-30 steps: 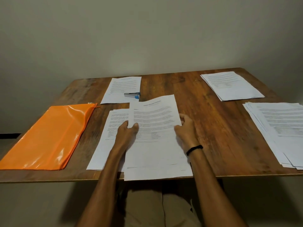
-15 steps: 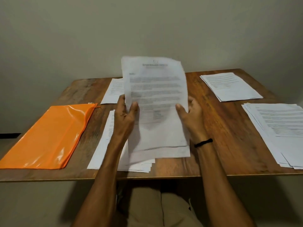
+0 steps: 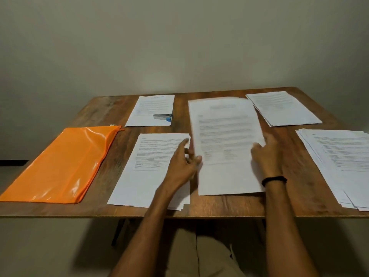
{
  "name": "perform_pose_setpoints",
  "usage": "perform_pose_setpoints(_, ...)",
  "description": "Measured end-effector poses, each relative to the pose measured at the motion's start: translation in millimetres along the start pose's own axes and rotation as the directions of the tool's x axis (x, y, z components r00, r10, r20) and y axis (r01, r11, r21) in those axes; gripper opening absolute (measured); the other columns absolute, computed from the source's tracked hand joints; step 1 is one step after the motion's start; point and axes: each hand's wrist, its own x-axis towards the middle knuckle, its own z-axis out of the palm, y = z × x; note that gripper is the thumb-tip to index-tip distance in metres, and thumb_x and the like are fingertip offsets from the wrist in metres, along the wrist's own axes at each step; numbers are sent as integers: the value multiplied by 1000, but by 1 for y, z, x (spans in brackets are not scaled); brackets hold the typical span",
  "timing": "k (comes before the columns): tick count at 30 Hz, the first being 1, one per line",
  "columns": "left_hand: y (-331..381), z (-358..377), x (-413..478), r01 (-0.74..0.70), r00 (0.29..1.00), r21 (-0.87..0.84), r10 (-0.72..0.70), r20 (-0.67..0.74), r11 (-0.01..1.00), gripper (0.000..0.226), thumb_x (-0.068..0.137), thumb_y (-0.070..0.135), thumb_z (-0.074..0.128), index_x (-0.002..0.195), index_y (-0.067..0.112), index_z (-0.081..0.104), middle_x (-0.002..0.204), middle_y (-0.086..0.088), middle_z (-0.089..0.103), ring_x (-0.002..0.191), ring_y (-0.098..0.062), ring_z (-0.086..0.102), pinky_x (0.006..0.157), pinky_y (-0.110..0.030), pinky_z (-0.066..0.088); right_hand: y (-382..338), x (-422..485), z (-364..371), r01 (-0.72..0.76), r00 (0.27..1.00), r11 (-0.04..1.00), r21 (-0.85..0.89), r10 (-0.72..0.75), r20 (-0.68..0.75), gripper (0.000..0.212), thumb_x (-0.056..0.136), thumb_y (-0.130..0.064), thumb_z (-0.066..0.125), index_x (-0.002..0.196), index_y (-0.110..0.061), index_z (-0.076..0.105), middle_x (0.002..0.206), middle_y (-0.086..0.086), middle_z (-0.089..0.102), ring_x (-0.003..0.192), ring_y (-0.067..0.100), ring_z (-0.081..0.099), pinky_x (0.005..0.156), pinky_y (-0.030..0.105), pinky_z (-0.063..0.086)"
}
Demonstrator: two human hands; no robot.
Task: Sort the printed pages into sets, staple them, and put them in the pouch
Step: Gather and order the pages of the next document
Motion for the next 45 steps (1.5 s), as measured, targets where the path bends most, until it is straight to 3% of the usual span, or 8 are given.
perform_pose_setpoints(4,-16,-2,5,26,997,346,1,-79,938,46,93,44,64,136,31,55,140,2,54,121,-19,56,105,-44,49,26,13,-23,-214,977,900,-379,195,-89,19,90,-7,65,106,4,66,105,24,68,85,41,61,68,36,47)
perform_pose_setpoints(12,-28,-19,10,31,984,352,34,-176,935,41,93,28,68,133,21,60,139,-5,57,123,-22,56,106,-38,45,15,-1,-3,-365,920,748,-554,201,-336,49,84,-17,76,124,-2,53,129,31,46,120,47,43,102,58,35)
perform_pose_setpoints(19,-31,-39,11,207,977,579,-135,-166,788,71,93,52,60,151,19,37,157,-5,38,143,-29,38,118,-47,30,-34,-62,100,119,983,924,-363,-58,175,23,97,-24,56,105,-9,71,108,17,66,98,31,62,83,40,56)
perform_pose_setpoints(26,-23,-52,-1,173,984,497,-130,-120,850,52,101,24,57,150,16,42,154,-4,45,137,-26,48,113,-37,37,-51,-102,151,169,928,858,-484,27,371,35,97,-42,59,120,-16,63,127,12,60,116,29,52,97,40,47)
perform_pose_setpoints(34,-11,-83,5,345,932,33,-338,-133,938,77,89,77,43,144,24,47,146,-6,52,125,-28,55,104,-45,46,-71,-112,148,53,811,989,136,-122,572,45,99,-43,58,137,-23,47,131,2,64,116,19,63,93,31,52)
perform_pose_setpoints(37,-14,-94,7,414,878,-140,-435,-199,899,76,83,53,72,143,21,39,137,-8,55,111,-26,61,92,-42,55,-71,-106,149,-105,699,950,294,-140,702,46,102,-54,43,134,-22,53,120,3,71,108,14,68,97,40,54)
perform_pose_setpoints(41,-22,-99,4,444,852,-89,-451,-266,891,57,89,18,71,137,17,40,124,-6,54,104,-21,55,86,-37,50,-45,-83,165,232,857,960,-154,-127,499,50,102,-46,48,141,-16,47,135,6,62,125,24,57,103,43,49)
perform_pose_setpoints(45,-24,-105,-1,362,886,-144,-388,-253,921,70,90,12,69,146,20,28,124,-3,49,90,-12,52,80,-33,44,-25,-60,168,381,861,749,-542,-73,504,82,91,-66,50,152,-14,32,161,15,22,151,37,10,123,51,9)
